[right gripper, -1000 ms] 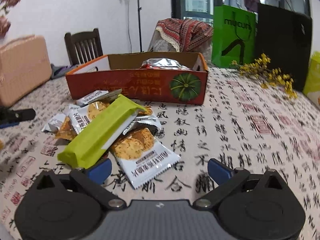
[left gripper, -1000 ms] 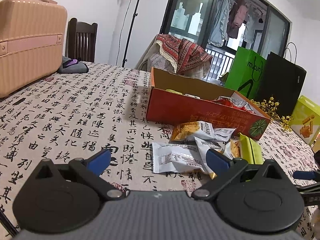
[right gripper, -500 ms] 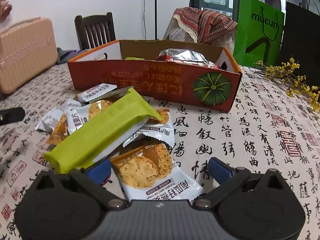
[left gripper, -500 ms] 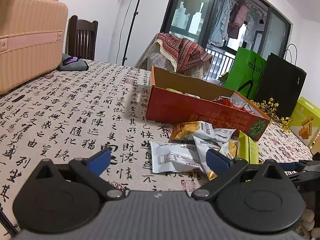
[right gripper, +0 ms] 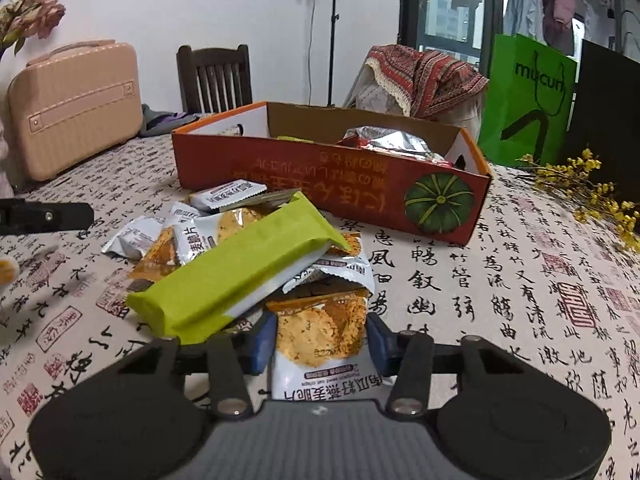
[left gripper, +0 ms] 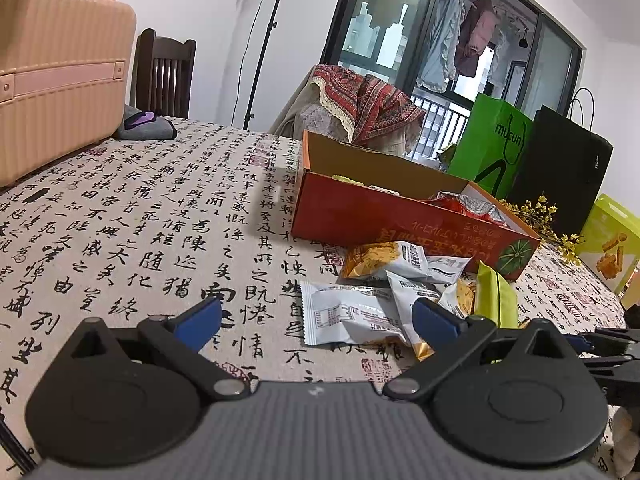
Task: Organize snacks
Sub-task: 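Grasp an oat cracker packet with the right gripper, then grasp the green bar with the left gripper while the right gripper holds the oat packet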
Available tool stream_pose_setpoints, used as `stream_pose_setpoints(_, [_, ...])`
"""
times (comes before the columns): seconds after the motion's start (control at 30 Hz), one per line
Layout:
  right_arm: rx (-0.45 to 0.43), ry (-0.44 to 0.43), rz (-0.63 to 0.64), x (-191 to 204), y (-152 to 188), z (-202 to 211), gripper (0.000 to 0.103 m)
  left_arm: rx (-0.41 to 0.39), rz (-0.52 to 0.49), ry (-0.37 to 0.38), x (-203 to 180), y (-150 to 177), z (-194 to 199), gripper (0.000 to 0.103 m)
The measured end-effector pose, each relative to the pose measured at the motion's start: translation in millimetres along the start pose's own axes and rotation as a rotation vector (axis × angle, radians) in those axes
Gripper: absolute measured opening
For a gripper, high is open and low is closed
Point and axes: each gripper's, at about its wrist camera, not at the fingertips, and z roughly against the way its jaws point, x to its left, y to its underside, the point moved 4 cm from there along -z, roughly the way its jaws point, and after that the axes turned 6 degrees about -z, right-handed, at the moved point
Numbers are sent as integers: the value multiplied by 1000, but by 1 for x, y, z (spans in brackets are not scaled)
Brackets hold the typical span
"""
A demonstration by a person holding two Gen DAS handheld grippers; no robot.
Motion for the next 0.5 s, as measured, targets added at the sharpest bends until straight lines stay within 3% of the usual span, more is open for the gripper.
stream_pose_setpoints(0.5, [-136, 77, -151, -46, 1, 51, 43, 19, -8, -55, -2, -3, -1, 103])
